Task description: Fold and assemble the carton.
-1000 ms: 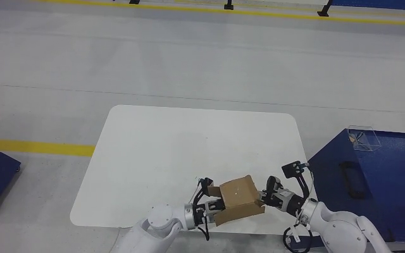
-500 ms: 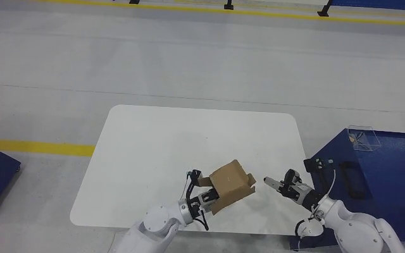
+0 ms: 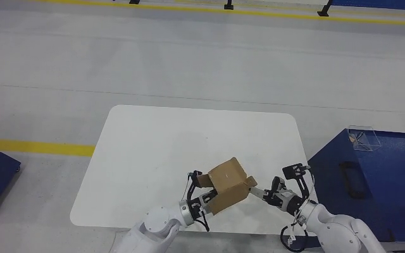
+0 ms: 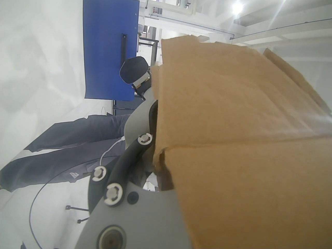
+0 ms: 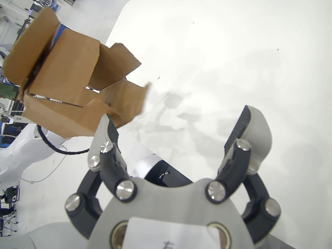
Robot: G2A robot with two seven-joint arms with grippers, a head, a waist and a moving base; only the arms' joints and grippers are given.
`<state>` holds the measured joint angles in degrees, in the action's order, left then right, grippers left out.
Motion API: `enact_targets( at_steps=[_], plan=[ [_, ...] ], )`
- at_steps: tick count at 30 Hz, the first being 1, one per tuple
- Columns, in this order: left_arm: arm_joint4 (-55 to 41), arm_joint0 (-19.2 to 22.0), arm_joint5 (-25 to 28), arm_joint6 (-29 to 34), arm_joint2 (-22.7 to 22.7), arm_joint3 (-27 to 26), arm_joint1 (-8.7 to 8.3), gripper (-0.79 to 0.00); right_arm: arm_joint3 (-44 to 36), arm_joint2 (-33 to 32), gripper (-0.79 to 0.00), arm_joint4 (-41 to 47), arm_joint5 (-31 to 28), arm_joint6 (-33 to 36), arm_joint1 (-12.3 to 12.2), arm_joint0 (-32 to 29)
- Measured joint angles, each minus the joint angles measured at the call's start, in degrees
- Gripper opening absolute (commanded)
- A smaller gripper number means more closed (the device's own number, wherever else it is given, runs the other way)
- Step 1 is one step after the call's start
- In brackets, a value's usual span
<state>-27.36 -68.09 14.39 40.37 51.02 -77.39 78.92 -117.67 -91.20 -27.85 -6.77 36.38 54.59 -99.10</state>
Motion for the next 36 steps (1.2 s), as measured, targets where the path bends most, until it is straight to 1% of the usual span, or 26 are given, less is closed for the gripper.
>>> enact_targets(
  at_steps=[6,17,23,31,36],
  plan=[
    [0.4,0.0,0.3,0.5,-0.1,-0.1,0.04,-0.785,-0.3,0.8,0.000,0.1,0.0,-0.4,0.2,0.8],
    [2.9,0.0,2.5,2.6,-0.5,-0.1,-0.04,-0.785,-1.6,-2.6,0.000,2.8,-1.0,-2.2,0.3,-0.5],
    [6.2,0.3,2.6,1.8,-1.5,-0.1,0.08,-0.785,-3.1,-1.3,0.000,1.6,-1.3,-1.0,0.4,-0.6],
    [6.1,0.5,1.2,1.7,-1.7,0.1,0.19,-0.785,-3.5,-0.3,0.000,0.5,-1.0,1.3,0.4,0.3],
    [6.4,0.5,0.9,1.4,-1.7,-0.1,0.18,-0.785,-3.2,-0.9,0.000,2.5,-1.2,3.0,0.3,0.9]
  ],
)
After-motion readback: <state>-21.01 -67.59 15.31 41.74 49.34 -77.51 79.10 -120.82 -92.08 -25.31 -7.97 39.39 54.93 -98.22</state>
